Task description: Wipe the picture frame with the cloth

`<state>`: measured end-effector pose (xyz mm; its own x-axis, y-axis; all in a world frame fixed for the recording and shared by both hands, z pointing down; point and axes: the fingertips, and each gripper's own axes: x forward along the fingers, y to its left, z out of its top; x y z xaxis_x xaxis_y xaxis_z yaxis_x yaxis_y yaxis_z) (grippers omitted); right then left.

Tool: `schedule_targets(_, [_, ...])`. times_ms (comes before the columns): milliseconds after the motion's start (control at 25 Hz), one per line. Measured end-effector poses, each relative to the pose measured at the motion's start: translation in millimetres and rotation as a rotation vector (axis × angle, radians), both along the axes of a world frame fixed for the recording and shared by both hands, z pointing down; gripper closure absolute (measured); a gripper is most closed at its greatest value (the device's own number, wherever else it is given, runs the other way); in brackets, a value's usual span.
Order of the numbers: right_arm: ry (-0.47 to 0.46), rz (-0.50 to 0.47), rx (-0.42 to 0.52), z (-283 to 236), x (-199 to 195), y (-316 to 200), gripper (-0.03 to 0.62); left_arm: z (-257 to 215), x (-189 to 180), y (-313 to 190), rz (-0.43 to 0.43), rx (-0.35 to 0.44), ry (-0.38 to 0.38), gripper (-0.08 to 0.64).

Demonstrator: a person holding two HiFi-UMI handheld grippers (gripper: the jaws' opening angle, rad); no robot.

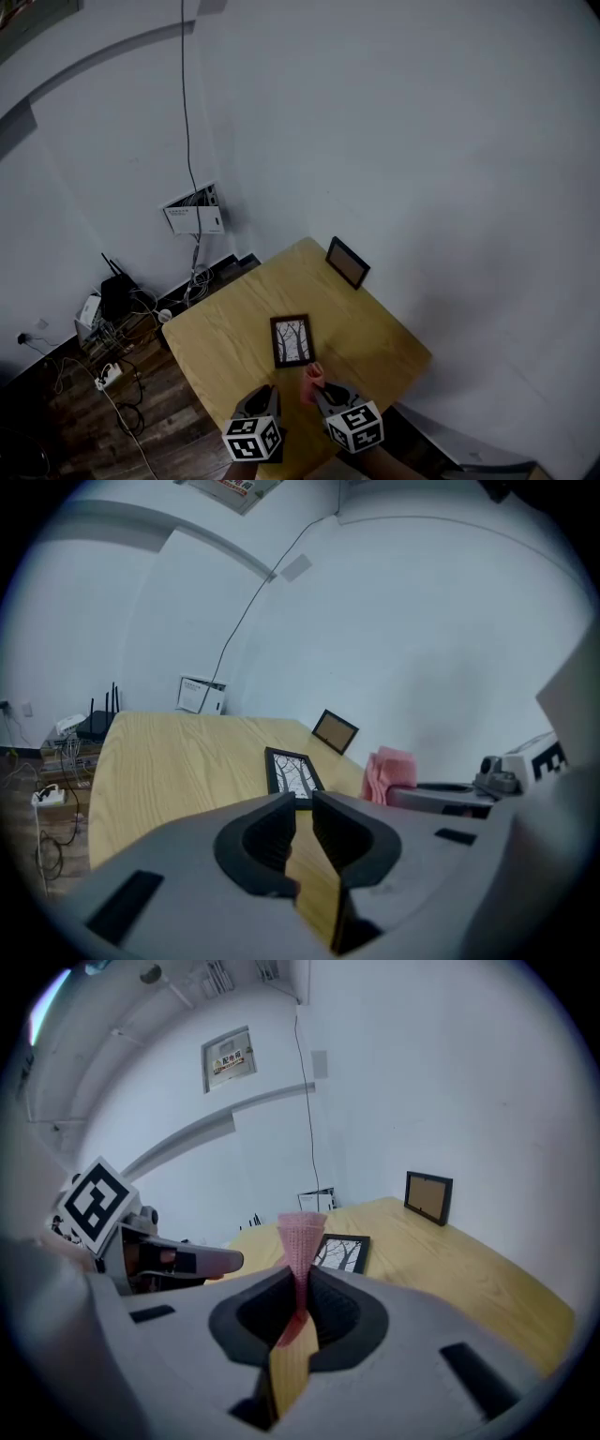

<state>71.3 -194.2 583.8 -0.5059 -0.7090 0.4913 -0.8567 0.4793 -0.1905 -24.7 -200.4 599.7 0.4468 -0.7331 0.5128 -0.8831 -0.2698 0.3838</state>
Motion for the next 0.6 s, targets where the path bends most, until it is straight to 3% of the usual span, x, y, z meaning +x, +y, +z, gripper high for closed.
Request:
schedule_targets(280, [-0.062, 0.03, 0.055, -36, -18, 61, 0.574, -38, -22, 57, -0.004, 0.056, 0.044, 0.541])
schedule_targets(600, [-0.09, 0.006, 0.119, -69, -43, 131, 0.574, -60, -43, 127, 0.01, 0.067, 0.053, 0.551])
